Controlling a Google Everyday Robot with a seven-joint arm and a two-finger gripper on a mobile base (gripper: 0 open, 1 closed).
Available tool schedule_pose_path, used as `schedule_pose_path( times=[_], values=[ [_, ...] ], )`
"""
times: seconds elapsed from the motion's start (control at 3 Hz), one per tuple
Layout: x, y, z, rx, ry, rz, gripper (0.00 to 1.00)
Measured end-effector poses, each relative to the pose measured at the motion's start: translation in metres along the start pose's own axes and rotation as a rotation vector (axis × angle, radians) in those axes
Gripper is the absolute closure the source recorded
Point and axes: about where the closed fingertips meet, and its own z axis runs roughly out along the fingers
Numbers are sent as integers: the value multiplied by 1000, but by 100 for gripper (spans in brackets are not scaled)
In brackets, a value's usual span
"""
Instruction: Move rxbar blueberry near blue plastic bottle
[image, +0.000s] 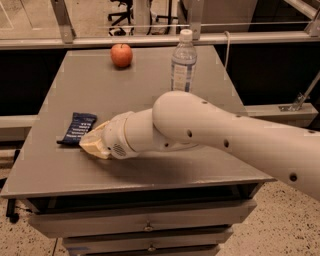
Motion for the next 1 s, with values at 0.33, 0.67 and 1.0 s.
schedule_pose_path(
  times=[0.33, 0.67, 1.0],
  values=[
    [-25, -10, -9, 17, 28, -99, 16],
    [-49, -20, -19, 35, 43, -181, 0],
    [-49, -25, -16, 35, 32, -194, 0]
  ],
)
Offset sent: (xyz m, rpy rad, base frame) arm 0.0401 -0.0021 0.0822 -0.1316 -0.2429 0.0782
